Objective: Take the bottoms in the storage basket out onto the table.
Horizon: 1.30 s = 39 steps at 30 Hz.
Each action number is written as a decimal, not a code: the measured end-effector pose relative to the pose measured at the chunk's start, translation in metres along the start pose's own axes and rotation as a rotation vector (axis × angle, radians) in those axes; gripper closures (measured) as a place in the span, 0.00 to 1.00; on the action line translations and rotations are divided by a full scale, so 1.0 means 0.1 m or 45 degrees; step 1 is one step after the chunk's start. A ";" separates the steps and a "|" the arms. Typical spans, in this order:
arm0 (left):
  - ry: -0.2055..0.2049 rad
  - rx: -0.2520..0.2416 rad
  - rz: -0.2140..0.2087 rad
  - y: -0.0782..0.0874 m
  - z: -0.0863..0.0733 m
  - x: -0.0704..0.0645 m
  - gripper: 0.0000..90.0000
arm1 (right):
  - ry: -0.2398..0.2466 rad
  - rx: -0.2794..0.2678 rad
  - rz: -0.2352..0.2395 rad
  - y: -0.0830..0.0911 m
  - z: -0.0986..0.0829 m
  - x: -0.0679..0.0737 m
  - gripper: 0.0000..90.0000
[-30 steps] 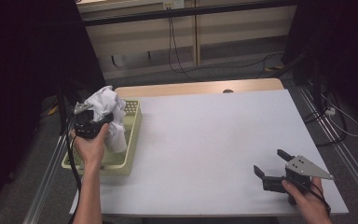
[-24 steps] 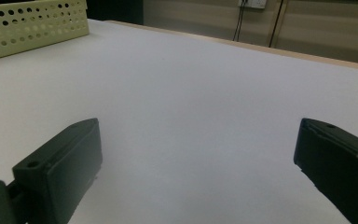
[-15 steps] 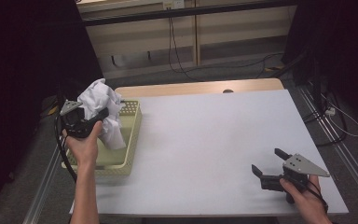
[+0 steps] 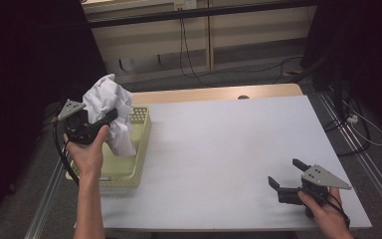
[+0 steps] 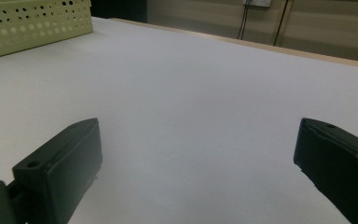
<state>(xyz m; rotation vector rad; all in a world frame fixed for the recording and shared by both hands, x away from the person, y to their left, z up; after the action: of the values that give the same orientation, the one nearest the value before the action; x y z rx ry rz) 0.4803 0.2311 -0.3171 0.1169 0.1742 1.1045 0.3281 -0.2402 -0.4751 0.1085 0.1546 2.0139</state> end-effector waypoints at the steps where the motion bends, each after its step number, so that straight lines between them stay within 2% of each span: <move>1: -0.005 -0.010 -0.009 0.00 0.02 -0.03 0.78 | 0.000 0.000 0.000 0.00 0.00 0.00 0.01; 9: -0.050 -0.011 -0.064 -0.03 0.09 -0.26 0.77 | -0.001 -0.001 -0.007 0.02 0.00 -0.01 0.01; 16: -0.045 -0.018 -0.127 -0.04 0.12 -0.43 0.77 | 0.001 -0.001 -0.007 0.02 0.00 -0.01 0.01; 21: -0.042 -0.021 -0.143 -0.03 0.16 -0.51 0.78 | 0.004 -0.002 -0.012 0.03 0.00 -0.02 0.01; 24: -0.048 -0.018 -0.183 -0.04 0.16 -0.60 0.78 | 0.005 -0.001 -0.010 0.03 0.00 -0.02 0.01; 27: -0.019 -0.006 -0.251 -0.07 0.15 -0.70 0.77 | 0.011 -0.001 -0.007 0.03 0.00 -0.01 0.01; 29: -0.044 0.006 -0.244 -0.07 0.15 -0.74 0.77 | 0.012 -0.001 -0.005 0.03 0.00 -0.01 0.01; 33: -0.098 0.021 -0.264 -0.09 0.14 -0.86 0.77 | 0.011 0.000 -0.005 0.03 0.00 -0.01 0.01; 39: -0.128 0.049 -0.304 -0.13 0.11 -1.01 0.77 | 0.011 0.002 -0.002 0.03 0.00 0.00 0.00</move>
<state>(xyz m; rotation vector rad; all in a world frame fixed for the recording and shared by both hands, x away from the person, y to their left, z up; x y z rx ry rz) 0.4500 0.1350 -0.3008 0.1809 0.1160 0.8559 0.3252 -0.2419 -0.4746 0.1009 0.1614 2.0132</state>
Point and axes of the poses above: each handheld gripper's, and its own axes: y roughly backward along the jaws, z roughly out of its top, x roughly to its left, the point moved 9 cm from there along -y, roughly forward along the jaws, and after that the axes turned 10 degrees about -x, right-handed, at the moved point
